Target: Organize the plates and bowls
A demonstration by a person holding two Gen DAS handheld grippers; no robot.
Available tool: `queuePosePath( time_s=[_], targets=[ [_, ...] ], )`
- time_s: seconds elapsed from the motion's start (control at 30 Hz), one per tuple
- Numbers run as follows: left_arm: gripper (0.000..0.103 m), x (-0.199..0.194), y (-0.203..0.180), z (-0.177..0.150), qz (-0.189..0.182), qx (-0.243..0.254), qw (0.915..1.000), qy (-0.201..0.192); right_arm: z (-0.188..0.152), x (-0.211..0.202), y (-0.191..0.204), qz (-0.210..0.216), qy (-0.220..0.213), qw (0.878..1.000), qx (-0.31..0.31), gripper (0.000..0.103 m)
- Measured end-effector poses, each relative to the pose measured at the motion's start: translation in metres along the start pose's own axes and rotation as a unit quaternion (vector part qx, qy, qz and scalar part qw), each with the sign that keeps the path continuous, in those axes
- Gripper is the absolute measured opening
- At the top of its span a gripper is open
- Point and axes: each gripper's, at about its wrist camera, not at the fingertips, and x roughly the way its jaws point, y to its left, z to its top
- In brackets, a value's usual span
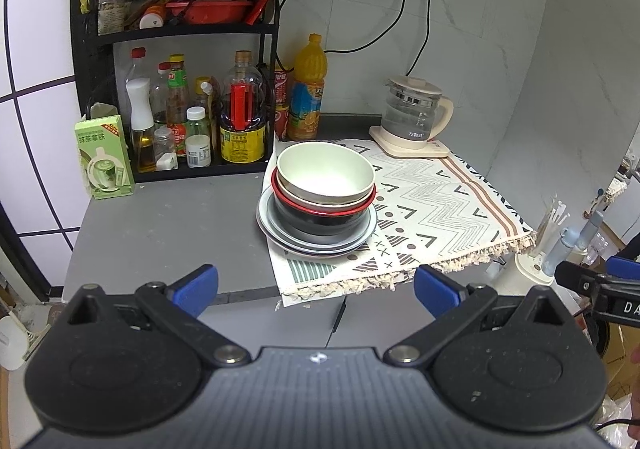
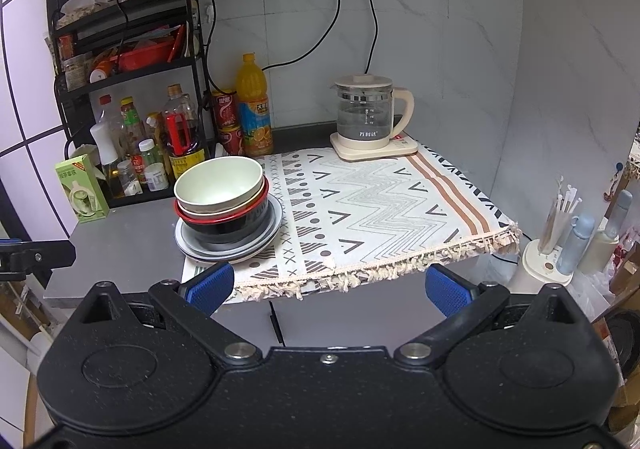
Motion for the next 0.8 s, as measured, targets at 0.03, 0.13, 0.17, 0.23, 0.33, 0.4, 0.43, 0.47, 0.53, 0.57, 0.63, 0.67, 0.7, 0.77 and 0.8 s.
queuePosePath(
  time_s=[0.03,0.13,0.17,0.23,0.33,0.4,0.43,0.47,0.53,0.57,0.63,0.67,0.7,0.77,0.8],
  targets=[
    [0.103,-0.0001,0.0002,0.0001,0.000,0.000,1.0000,0.000,0.0006,0.0004,-0.0001,0.001,0.000,1.000,0.000,0.103],
    [0.103,-0.0007,0.0002,0.0000,0.001,-0.001,1.0000,0.000,0.0008,0.0004,-0.0007,0.000,-0.001,1.000,0.000,0.103],
    [0.103,-0.0006,0.0006,0.0000,0.001,-0.002,1.0000,0.000,0.0007,0.0002,-0.0006,0.000,-0.001,1.000,0.000,0.103],
    [0.103,-0.0009,0.0008,-0.0003,0.003,-0.003,1.0000,0.000,0.0010,0.0001,0.0002,0.001,-0.002,1.000,0.000,0.103],
    [0.103,-0.0015,0.0011,-0.0006,0.004,-0.002,1.0000,0.000,0.0012,0.0002,0.0013,0.001,-0.003,1.000,-0.002,0.103],
    [0.103,-0.0017,0.0022,-0.0009,0.004,-0.004,1.0000,0.001,0.0012,0.0001,0.0019,0.002,-0.003,1.000,-0.002,0.103],
    [0.103,-0.0017,0.0025,-0.0009,0.003,-0.004,1.0000,0.001,0.0020,0.0001,0.0023,0.002,-0.003,1.000,-0.003,0.103],
    [0.103,-0.0016,0.0030,-0.0007,0.003,-0.006,1.0000,0.002,0.0024,0.0003,0.0024,0.003,-0.003,1.000,-0.004,0.103],
    [0.103,-0.0023,0.0048,-0.0003,-0.001,-0.012,0.9999,0.004,0.0027,0.0004,0.0025,0.005,-0.002,1.000,-0.004,0.103],
    [0.103,-0.0025,0.0053,-0.0002,0.000,-0.012,0.9999,0.004,0.0029,0.0002,0.0023,0.005,-0.002,1.000,-0.004,0.103],
    [0.103,-0.0029,0.0057,0.0002,0.001,-0.011,0.9999,0.004,0.0029,0.0002,0.0023,0.005,-0.002,1.000,-0.004,0.103],
    [0.103,-0.0029,0.0059,0.0005,0.001,-0.011,0.9999,0.004,0.0030,0.0000,0.0024,0.005,-0.002,1.000,-0.005,0.103],
    [0.103,-0.0028,0.0049,0.0004,0.002,-0.012,0.9999,0.004,0.0032,-0.0002,0.0029,0.005,-0.003,1.000,-0.005,0.103],
    [0.103,-0.0031,0.0055,0.0006,0.002,-0.012,0.9999,0.003,0.0032,-0.0002,0.0029,0.006,-0.002,1.000,-0.005,0.103],
    [0.103,-0.0032,0.0060,0.0011,0.003,-0.012,0.9999,0.003,0.0034,-0.0004,0.0033,0.009,-0.003,1.000,-0.007,0.103]
  ],
)
